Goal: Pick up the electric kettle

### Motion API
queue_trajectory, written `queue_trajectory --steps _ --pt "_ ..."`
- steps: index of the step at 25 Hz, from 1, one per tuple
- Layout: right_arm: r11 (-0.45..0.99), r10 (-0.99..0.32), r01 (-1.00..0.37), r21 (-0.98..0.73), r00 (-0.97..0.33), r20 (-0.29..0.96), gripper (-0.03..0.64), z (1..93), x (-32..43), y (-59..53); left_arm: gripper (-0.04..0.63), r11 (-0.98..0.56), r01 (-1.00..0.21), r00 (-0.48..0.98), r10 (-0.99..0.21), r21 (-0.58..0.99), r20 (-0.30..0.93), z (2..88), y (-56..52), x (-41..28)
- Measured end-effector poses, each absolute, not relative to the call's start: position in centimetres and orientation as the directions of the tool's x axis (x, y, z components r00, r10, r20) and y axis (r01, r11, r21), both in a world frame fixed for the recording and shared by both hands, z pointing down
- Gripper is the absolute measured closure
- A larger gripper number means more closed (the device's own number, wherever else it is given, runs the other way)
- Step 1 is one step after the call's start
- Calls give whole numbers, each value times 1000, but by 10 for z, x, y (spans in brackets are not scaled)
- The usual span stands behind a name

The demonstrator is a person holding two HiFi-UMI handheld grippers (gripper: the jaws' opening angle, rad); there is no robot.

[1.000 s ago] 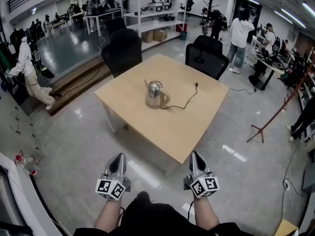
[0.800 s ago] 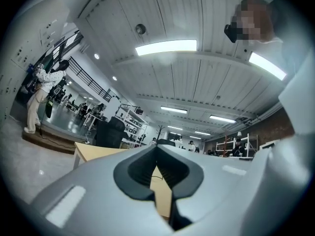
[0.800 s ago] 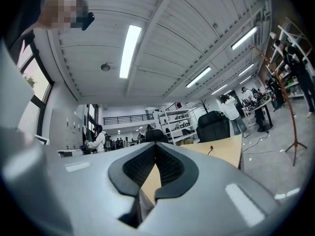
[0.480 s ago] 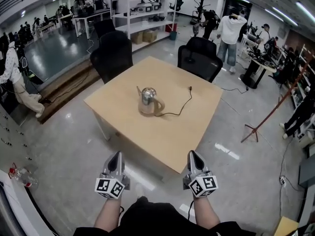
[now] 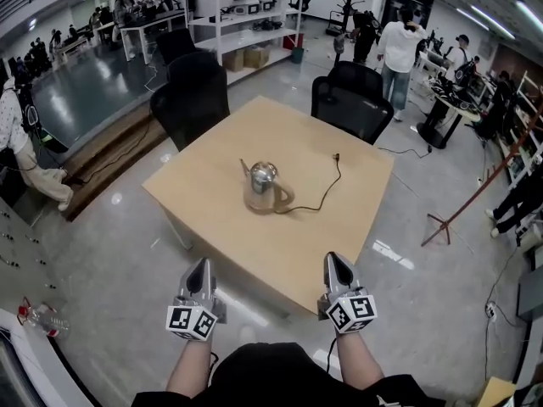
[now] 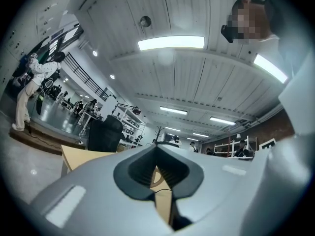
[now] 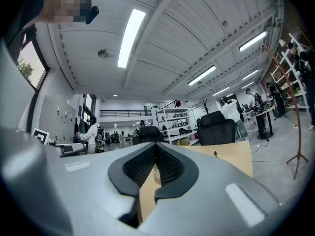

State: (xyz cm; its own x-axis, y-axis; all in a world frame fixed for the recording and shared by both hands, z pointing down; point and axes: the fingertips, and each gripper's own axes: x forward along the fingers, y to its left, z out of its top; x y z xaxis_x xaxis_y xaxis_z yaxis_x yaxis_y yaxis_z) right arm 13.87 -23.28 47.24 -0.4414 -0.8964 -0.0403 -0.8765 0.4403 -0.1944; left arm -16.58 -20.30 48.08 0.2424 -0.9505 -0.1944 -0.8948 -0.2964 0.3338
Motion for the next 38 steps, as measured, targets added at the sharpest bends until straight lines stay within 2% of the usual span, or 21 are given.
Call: queue_trajectory --steps 6,14,30,38 --pt "426 -903 -886 -182 -428 -29 615 473 123 -266 597 -329 -883 283 -942 335 -178 486 -238 -173" --pt "393 -917 -902 -177 -400 2 615 488 110 -289 597 -384 -886 353 -922 261 -158 490 -267 -159" --pt "380 -916 -916 -128 -392 86 614 511 115 -361 597 -376 -894 367 -926 244 -82 506 -322 -152" --pt "428 -880 -900 -84 -436 187 580 541 101 -392 597 -352 -893 360 -933 279 -25 525 -350 -151"
